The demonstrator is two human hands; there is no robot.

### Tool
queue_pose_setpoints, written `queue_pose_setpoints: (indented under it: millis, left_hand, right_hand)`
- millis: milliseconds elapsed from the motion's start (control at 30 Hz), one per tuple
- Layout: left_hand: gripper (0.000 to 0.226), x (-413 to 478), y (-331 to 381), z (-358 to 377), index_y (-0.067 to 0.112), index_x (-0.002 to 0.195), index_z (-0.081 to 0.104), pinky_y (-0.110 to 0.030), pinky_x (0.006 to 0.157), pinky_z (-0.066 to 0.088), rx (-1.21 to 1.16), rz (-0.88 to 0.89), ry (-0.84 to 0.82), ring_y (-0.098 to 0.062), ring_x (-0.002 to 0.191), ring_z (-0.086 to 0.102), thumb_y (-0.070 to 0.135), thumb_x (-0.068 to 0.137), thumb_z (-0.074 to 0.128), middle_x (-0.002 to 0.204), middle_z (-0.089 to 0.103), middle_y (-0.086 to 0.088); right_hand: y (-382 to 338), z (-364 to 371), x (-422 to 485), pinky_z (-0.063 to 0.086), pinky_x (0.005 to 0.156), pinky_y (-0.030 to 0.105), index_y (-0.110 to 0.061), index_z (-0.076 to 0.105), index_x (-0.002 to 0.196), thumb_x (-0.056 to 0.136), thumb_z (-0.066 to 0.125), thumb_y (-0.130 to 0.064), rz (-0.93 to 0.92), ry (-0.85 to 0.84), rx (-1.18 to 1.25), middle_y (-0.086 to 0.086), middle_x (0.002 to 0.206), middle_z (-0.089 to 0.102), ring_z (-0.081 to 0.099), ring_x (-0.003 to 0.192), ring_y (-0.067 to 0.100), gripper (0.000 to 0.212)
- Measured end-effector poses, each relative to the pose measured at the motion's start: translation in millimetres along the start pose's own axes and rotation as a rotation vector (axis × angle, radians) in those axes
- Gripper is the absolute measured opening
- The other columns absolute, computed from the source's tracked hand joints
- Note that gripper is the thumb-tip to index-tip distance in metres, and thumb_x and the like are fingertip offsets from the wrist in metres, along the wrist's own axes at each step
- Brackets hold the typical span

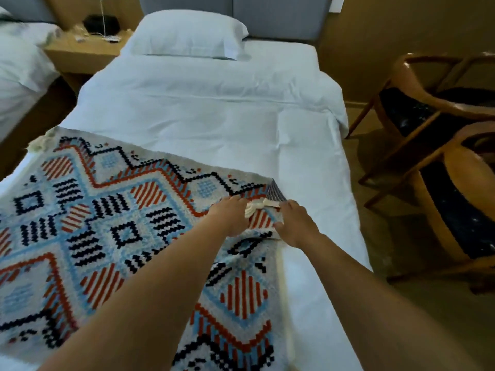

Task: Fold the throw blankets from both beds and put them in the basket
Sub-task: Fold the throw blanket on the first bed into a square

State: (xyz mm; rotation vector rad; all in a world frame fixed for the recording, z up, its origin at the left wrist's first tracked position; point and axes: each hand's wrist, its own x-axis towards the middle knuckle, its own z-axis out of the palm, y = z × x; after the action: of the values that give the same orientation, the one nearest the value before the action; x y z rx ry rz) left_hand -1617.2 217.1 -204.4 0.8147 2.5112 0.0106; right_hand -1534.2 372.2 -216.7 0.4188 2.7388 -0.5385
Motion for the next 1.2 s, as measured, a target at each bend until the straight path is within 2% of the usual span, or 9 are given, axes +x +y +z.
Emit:
queue_pose_setpoints:
  millis: [300,500,667,733,833,900,967,1067,1200]
  left_hand:
    - [0.05,129,-4,10,0.012,0.142,0.026,-0.041,0.087,0.044,-0.022,-0.104,-0.084,-0.034,0.118,0.049,0.014,0.094,0.04,0.144,0.035,-0.01]
    - [0.063,218,-23,29,0.015,0.146,0.018,-0.04,0.076,0.047,0.009,-0.145,-0.098,-0.034,0.116,0.052,0.004,0.091,0.046,0.149,0.027,-0.008]
    - [0.089,273,-34,51,0.022,0.149,0.0,-0.033,0.066,0.046,-0.027,-0.179,-0.11,-0.035,0.121,0.05,-0.013,0.081,0.046,0.159,-0.006,-0.002]
    - [0.092,290,-38,58,0.024,0.149,-0.007,-0.032,0.069,0.045,-0.074,-0.213,-0.151,-0.035,0.125,0.047,-0.006,0.084,0.051,0.158,-0.012,-0.003]
    - [0.08,311,-44,57,0.019,0.149,0.006,-0.038,0.087,0.046,-0.251,-0.3,-0.184,-0.035,0.123,0.045,0.019,0.089,0.059,0.153,0.017,-0.015]
    - [0.041,322,-46,48,0.008,0.128,0.039,-0.036,0.076,0.048,-0.237,-0.304,-0.184,-0.03,0.099,0.055,0.019,0.092,0.053,0.129,0.049,-0.018]
    - [0.017,334,-44,35,0.003,0.108,0.049,-0.035,0.07,0.043,-0.195,-0.3,-0.076,-0.03,0.093,0.055,0.01,0.093,0.045,0.117,0.056,-0.018]
    - [0.023,360,-35,3,0.0,0.115,0.044,-0.041,0.077,0.039,-0.355,-0.335,0.245,-0.04,0.107,0.052,0.005,0.093,0.039,0.122,0.049,-0.022]
    - [0.022,399,-19,-26,0.0,0.115,0.043,-0.033,0.067,0.032,-0.554,-0.296,0.514,-0.036,0.098,0.053,0.002,0.094,0.035,0.124,0.044,-0.019]
  right_hand:
    - [60,22,123,0.04,0.096,0.04,-0.008,0.038,0.134,0.09,0.054,-0.025,-0.034,-0.087,0.009,0.014,0.139,0.039,0.039,0.124,0.033,0.05]
    - [87,58,188,0.043,0.089,0.04,-0.01,0.032,0.138,0.088,0.057,-0.033,0.05,-0.164,-0.059,0.013,0.13,0.042,0.044,0.119,0.031,0.06]
    - [97,79,222,0.043,0.089,0.04,-0.011,0.009,0.148,0.084,0.063,-0.036,0.115,-0.234,-0.034,0.014,0.137,0.04,0.044,0.12,0.032,0.088]
    - [99,88,233,0.045,0.082,0.037,-0.009,0.013,0.147,0.085,0.062,-0.032,0.131,-0.238,-0.01,0.014,0.133,0.045,0.048,0.116,0.032,0.082]
    - [103,94,249,0.039,0.067,0.032,-0.007,0.043,0.122,0.091,0.051,-0.019,0.092,-0.165,-0.026,0.013,0.114,0.058,0.057,0.1,0.031,0.034]
    - [105,88,263,0.037,0.065,0.03,-0.008,0.049,0.111,0.091,0.045,-0.013,0.07,-0.159,-0.026,0.014,0.107,0.062,0.06,0.094,0.032,0.02]
    - [109,69,285,0.037,0.067,0.031,-0.01,0.051,0.107,0.09,0.048,-0.018,0.089,-0.109,-0.021,0.014,0.107,0.062,0.06,0.096,0.033,0.019]
    - [117,19,330,0.038,0.07,0.034,-0.008,0.051,0.102,0.084,0.058,-0.024,0.145,0.098,0.003,0.019,0.108,0.061,0.06,0.1,0.038,0.026]
    - [133,-33,386,0.035,0.069,0.037,-0.003,0.05,0.104,0.086,0.049,-0.014,0.186,0.28,-0.017,0.023,0.109,0.059,0.057,0.1,0.042,0.022]
